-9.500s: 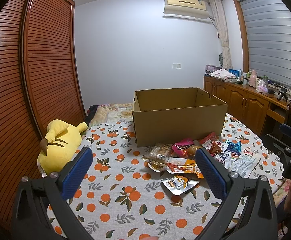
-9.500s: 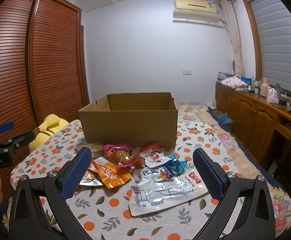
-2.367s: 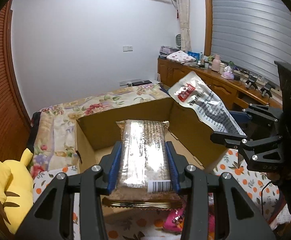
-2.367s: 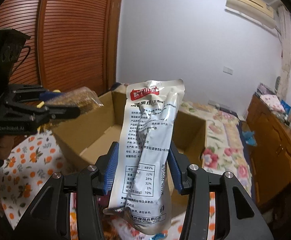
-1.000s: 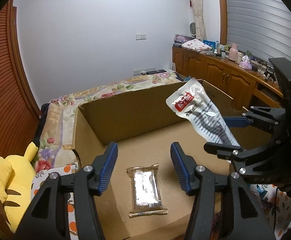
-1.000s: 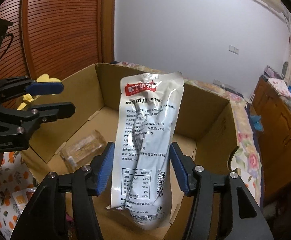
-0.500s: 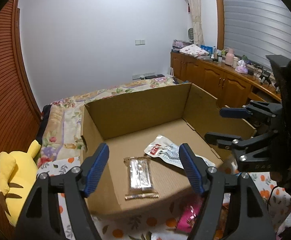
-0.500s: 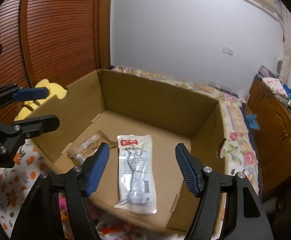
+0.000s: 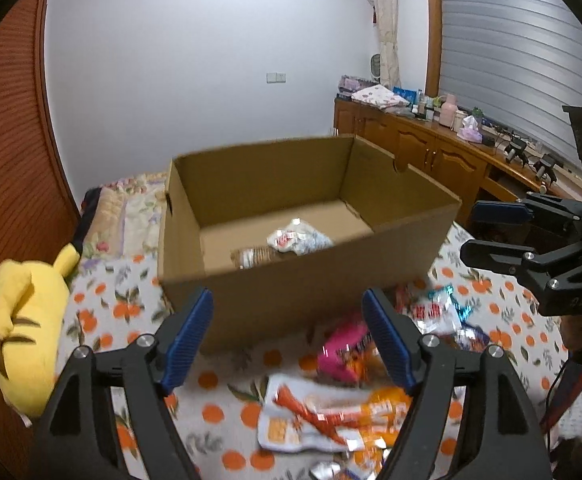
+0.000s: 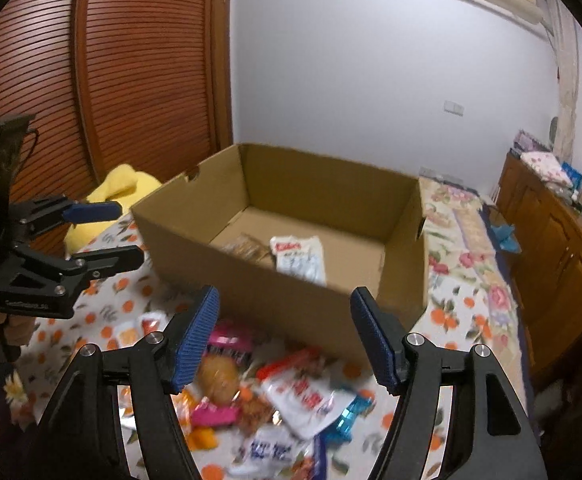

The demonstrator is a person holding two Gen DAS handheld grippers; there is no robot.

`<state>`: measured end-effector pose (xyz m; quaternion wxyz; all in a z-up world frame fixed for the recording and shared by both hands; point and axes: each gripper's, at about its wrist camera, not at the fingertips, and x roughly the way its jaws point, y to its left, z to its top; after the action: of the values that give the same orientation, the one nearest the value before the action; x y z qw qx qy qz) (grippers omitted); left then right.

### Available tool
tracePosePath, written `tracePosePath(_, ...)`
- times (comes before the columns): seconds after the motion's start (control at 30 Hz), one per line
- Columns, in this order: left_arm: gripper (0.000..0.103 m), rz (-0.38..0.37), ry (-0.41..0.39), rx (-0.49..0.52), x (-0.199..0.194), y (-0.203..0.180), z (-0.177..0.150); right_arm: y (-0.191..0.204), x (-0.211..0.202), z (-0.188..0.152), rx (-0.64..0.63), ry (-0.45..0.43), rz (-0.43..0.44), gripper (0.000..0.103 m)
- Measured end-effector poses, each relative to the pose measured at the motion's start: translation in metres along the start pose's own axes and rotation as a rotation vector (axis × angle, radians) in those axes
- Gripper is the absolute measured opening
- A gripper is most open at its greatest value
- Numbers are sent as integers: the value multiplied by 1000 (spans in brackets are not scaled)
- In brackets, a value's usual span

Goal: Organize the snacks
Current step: 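Grasp the silver-orange pouch with the left tool while the right tool grasps a brown wrapper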

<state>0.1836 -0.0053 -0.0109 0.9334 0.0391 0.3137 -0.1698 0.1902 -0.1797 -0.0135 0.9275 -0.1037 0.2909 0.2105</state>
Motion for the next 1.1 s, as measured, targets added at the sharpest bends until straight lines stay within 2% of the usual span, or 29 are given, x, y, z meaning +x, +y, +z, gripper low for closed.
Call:
tracePosePath(0.43,78,12,78,-47,-9,1,-71,34,18,-51,5,101,61,60)
tracePosePath(0.67,78,15,88,-83,-21,8,-89,39,18,-61,-8,122,43,56)
tracePosePath(0.93,78,12,107,-110,-11,14,-101,28,25,-87,15,165,27,49)
tracePosePath(1.1,78,-5,114,-106,-9,7,-105,20,34,-87,42,161,21,46)
